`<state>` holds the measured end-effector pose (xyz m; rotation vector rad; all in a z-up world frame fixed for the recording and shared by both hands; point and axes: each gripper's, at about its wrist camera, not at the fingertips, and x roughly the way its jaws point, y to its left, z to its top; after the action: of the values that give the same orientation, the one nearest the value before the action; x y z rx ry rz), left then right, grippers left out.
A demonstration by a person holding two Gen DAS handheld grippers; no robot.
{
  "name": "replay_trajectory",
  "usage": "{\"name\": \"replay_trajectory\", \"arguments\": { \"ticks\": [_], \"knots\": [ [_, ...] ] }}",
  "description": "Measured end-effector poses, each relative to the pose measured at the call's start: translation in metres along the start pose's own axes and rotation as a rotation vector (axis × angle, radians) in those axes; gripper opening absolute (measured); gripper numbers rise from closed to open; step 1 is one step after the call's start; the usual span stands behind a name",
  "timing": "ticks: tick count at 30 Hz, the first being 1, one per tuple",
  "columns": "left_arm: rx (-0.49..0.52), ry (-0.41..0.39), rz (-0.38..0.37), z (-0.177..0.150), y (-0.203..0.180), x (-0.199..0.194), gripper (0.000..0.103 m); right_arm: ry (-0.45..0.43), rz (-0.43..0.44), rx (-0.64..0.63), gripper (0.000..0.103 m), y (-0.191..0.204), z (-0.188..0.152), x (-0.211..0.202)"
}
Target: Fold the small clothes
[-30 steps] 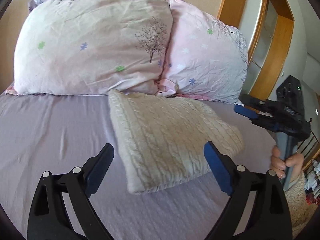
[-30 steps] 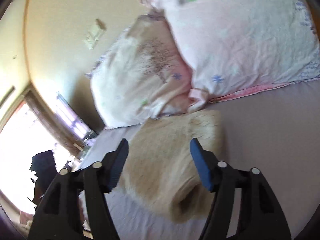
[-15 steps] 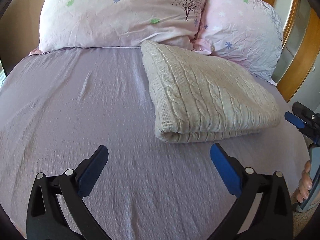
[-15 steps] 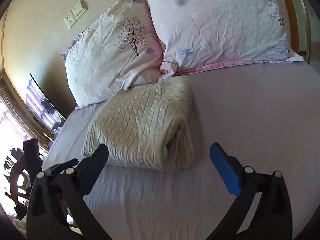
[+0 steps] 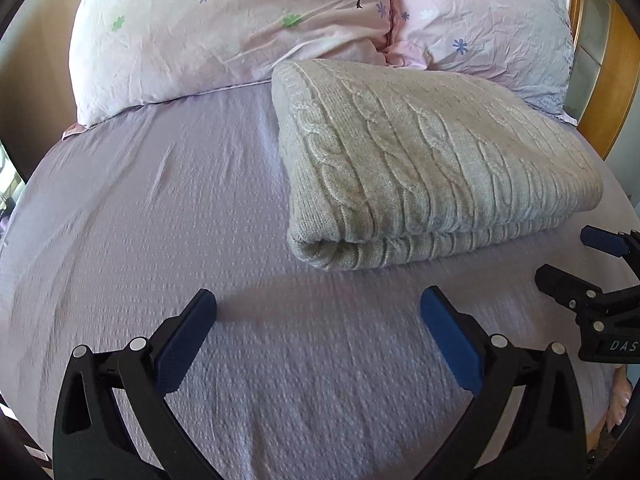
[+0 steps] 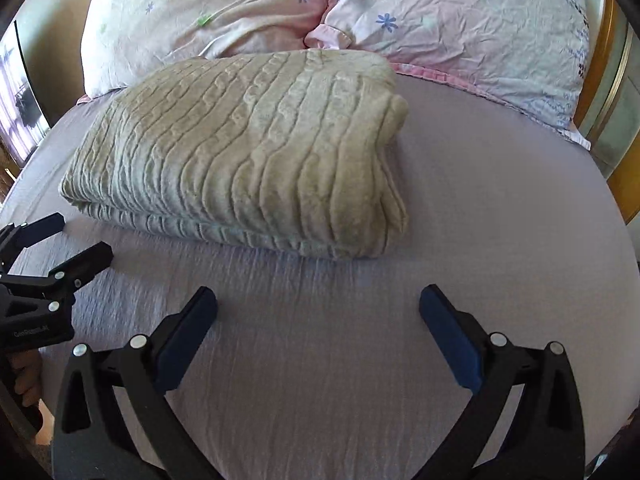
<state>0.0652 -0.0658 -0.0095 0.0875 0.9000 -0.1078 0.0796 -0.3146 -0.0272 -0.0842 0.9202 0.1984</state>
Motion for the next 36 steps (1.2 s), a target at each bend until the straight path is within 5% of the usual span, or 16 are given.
{"name": "replay_trajectory", "arguments": {
  "ticks": [36],
  "knots": [
    [0.001, -0.004, 0.005, 0.0003, -0.0007, -0.0003, 0.102, -0.015, -0.011, 0.012, 0.101, 0.0025, -0.0051, -0.0049]
  ]
}}
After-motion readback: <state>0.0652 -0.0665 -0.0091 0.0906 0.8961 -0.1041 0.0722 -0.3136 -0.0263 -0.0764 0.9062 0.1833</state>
